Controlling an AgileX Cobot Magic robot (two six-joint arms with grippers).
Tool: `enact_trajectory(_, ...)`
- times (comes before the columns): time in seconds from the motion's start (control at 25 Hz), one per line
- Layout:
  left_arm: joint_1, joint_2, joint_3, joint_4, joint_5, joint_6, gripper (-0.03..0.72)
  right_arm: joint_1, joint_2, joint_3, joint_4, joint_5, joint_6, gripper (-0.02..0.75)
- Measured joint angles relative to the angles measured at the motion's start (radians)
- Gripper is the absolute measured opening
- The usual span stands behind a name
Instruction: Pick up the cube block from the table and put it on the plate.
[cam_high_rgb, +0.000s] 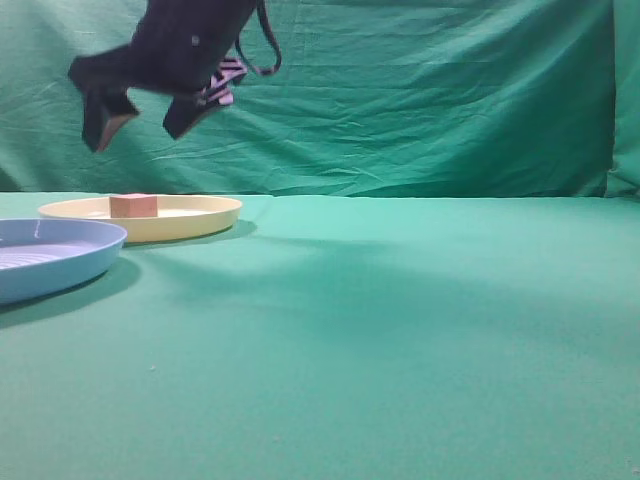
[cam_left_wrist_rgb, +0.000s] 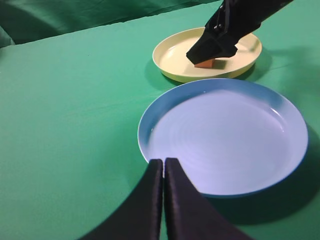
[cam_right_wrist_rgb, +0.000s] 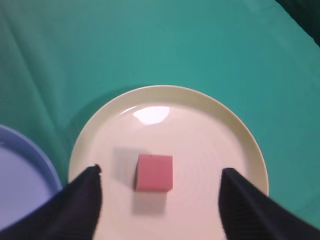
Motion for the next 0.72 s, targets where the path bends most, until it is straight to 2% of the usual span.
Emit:
enact_trajectory(0.08, 0.000, 0.000, 0.000, 0.000, 0.000, 0.000, 0.000, -0.012, -0.076, -0.002, -0.016, 0.115, 0.054, 0.136)
enact_trajectory(0.2, 0.000, 0.000, 0.000, 0.000, 0.000, 0.000, 0.000, -0.056, -0.164, -0.002, -0.024, 0.251, 0.163, 0.000)
enact_trajectory(0.32, 0.000, 0.000, 0.000, 0.000, 0.000, 0.000, 0.000, -0.112, -0.227, -0.002, -0.031, 0.369, 0.249, 0.000)
enact_trajectory(0.44, 0.000, 0.000, 0.000, 0.000, 0.000, 0.000, 0.000, -0.143, -0.294, 0.037, -0.035, 0.413, 0.274, 0.000)
enact_trajectory(0.56, 0.000, 0.000, 0.000, 0.000, 0.000, 0.000, 0.000, -0.145, -0.397, 0.166, -0.017, 0.375, 0.276, 0.000)
enact_trajectory(0.72, 0.000, 0.000, 0.000, 0.000, 0.000, 0.000, 0.000, -0.143, -0.576, 0.420, 0.020, 0.231, 0.265, 0.000)
